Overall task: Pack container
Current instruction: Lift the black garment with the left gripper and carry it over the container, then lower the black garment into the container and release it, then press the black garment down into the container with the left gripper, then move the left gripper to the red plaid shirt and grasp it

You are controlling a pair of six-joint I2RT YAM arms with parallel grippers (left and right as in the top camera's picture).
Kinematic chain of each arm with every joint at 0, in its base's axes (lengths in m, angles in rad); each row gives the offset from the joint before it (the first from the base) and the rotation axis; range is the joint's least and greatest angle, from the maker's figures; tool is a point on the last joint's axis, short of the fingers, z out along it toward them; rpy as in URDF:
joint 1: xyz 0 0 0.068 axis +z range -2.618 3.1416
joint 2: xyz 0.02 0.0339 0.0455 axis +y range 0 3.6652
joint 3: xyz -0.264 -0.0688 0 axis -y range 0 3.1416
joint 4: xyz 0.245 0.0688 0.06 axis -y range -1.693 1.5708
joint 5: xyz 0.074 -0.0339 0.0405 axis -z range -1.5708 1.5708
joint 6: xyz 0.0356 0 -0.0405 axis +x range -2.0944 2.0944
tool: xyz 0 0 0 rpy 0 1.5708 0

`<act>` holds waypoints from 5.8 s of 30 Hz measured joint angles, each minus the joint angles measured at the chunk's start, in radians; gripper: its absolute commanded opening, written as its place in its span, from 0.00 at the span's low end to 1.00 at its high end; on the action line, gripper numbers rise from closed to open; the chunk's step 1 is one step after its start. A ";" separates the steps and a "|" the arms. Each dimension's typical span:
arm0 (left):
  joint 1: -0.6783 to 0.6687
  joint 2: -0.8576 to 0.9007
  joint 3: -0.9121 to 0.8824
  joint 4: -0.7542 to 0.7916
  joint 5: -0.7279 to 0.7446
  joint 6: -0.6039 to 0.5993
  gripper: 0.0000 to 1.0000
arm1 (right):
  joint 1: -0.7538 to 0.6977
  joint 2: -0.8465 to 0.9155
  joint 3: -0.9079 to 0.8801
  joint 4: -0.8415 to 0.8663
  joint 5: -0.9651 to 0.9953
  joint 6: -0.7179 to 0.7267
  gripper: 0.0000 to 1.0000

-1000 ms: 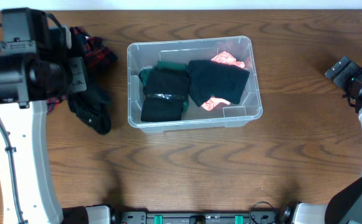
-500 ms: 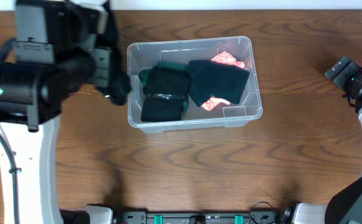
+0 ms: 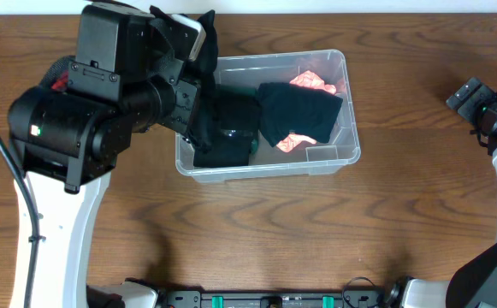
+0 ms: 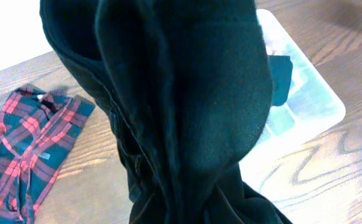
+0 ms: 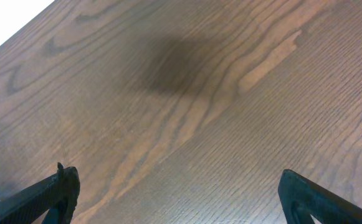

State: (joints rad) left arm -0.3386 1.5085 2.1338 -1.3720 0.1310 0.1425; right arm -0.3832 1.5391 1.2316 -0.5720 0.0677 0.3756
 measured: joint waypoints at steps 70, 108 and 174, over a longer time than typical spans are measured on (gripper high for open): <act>-0.147 0.707 0.014 0.193 -0.134 -0.047 0.06 | 0.000 0.001 0.000 0.000 0.000 0.000 0.99; -0.133 0.452 0.018 0.135 -0.036 -0.163 0.06 | 0.000 0.001 0.000 0.000 0.000 0.000 0.99; 0.569 0.085 -0.247 0.230 0.190 -0.280 0.71 | 0.000 0.001 0.000 0.000 0.000 0.000 0.99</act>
State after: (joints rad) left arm 0.2306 1.5936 1.8866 -1.1416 0.3206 -0.1379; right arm -0.3832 1.5402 1.2316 -0.5716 0.0677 0.3756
